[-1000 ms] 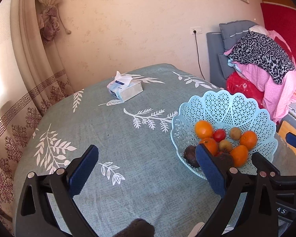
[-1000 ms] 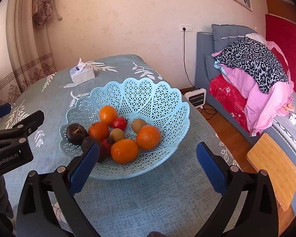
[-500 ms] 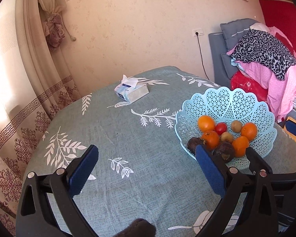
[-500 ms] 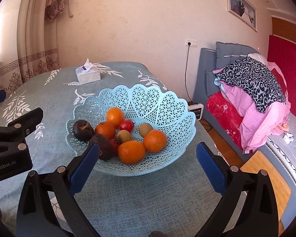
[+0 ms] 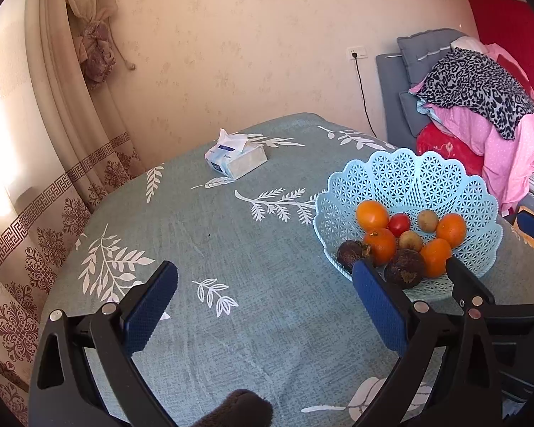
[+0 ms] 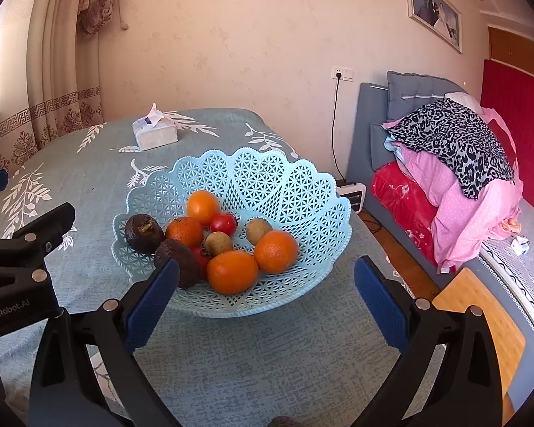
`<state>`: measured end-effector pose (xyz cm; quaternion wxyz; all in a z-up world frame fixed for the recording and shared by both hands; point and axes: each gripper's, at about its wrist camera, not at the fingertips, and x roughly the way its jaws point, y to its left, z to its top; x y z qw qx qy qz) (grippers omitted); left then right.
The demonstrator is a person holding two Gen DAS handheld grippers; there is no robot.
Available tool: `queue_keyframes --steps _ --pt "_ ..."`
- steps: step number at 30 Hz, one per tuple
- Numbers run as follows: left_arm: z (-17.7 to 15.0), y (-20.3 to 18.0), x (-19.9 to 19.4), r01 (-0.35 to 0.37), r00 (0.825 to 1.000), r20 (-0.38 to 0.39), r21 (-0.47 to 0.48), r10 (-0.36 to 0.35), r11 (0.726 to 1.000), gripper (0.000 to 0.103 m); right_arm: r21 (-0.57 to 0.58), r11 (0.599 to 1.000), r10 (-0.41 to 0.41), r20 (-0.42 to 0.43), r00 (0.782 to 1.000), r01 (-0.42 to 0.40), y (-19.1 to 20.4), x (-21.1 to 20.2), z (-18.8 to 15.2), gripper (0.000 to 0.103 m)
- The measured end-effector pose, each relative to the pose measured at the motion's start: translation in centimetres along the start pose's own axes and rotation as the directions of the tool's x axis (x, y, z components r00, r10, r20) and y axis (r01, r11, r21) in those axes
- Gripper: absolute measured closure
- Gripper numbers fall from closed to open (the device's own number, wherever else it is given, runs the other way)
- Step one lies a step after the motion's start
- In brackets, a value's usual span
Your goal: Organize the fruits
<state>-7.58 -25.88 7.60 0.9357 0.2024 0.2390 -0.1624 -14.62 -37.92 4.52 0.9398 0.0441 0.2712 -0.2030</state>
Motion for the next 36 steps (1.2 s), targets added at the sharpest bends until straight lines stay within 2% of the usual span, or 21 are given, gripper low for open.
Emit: queue_keyframes --steps 36 --pt "-0.5 -0.44 0.32 -0.002 1.0 -0.002 0.007 0.002 1.0 0.005 0.001 1.0 0.006 -0.017 1.0 -0.006 -0.16 0.53 -0.34 0.003"
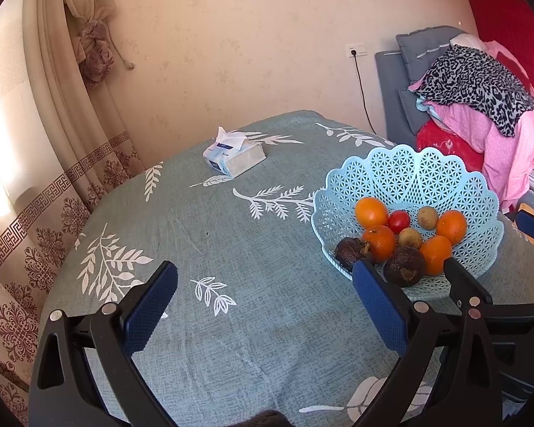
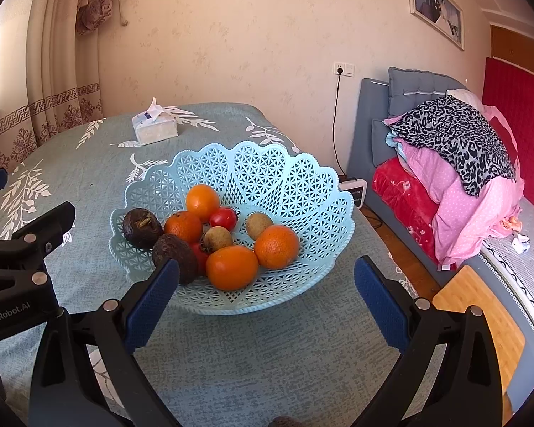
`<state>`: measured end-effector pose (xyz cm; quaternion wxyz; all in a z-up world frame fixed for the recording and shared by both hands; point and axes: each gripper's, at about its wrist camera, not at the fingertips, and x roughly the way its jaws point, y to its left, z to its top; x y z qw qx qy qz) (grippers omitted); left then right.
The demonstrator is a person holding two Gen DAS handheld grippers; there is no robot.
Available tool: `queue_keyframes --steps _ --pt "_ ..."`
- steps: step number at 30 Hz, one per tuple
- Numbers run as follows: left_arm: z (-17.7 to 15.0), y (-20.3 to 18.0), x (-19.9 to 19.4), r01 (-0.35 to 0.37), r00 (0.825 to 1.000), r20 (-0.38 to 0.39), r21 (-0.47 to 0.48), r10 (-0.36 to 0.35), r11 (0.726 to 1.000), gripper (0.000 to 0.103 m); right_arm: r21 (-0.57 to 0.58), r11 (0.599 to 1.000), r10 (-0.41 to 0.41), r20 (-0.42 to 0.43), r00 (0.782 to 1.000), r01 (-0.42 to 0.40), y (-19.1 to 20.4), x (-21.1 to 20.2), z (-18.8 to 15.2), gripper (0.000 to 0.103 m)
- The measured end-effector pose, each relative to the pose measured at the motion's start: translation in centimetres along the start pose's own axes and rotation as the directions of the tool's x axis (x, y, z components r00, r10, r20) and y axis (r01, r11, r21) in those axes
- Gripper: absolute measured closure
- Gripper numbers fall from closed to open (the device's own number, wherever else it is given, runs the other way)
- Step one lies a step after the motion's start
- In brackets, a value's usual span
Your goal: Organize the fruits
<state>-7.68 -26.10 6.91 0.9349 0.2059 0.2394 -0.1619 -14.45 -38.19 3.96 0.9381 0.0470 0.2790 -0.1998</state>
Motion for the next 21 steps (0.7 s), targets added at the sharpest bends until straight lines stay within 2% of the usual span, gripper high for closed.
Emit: queue_keyframes --steps 8,21 --pt "0.02 -0.26 -0.38 -0.008 1.0 0.019 0.008 0.008 1.0 0.005 0.0 1.0 0.001 -0.003 1.0 -0.001 0.05 0.07 -0.02 0.003" --pt "0.17 0.29 0.22 -0.005 1.0 -0.015 -0.01 0.005 1.0 0.005 0.0 1.0 -0.001 -0.007 1.0 0.001 -0.09 0.03 -0.02 0.003"
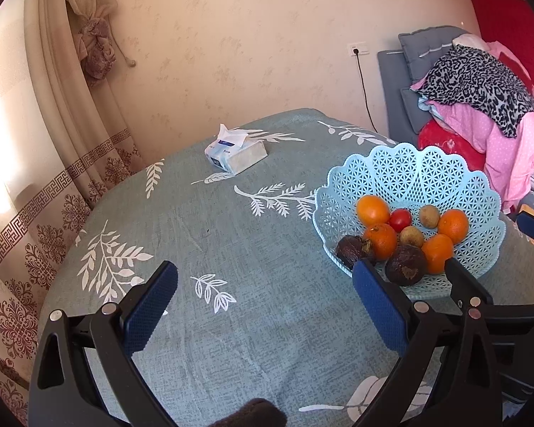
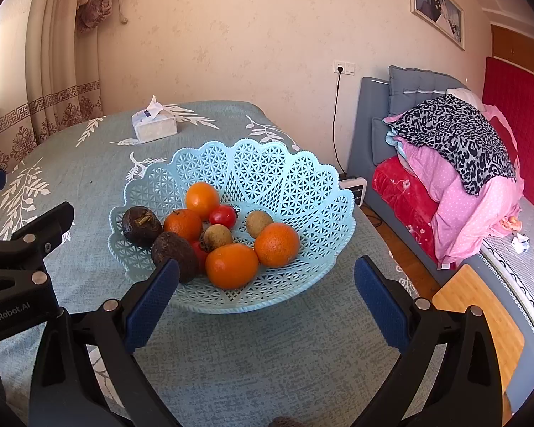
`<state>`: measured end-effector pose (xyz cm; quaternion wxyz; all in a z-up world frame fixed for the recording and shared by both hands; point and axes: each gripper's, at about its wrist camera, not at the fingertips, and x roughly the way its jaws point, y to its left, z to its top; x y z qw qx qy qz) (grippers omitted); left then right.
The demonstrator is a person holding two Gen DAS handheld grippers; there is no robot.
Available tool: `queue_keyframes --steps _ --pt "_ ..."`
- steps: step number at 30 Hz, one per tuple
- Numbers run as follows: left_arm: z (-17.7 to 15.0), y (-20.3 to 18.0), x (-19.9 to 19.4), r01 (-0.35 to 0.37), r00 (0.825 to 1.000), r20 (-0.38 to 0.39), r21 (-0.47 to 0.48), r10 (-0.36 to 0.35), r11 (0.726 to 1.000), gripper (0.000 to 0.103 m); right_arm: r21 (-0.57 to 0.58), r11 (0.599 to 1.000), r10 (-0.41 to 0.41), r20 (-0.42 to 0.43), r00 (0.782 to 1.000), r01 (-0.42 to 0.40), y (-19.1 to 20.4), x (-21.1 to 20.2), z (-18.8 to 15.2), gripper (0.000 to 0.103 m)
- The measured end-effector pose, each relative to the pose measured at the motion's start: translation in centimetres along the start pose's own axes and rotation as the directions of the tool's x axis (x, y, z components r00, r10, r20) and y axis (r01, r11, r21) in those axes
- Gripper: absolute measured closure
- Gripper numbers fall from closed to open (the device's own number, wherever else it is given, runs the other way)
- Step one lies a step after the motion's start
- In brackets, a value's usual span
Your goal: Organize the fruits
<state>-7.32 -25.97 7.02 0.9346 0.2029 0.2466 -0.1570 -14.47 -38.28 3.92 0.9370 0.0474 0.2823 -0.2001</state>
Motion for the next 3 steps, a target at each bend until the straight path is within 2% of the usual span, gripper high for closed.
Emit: queue_keyframes --steps 3 --pt "-0.02 0.16 0.12 -0.004 1.0 -0.005 -0.004 0.004 1.0 0.005 0.003 1.0 0.0 -0.002 1.0 0.0 -0.09 -0.06 -0.01 0.003"
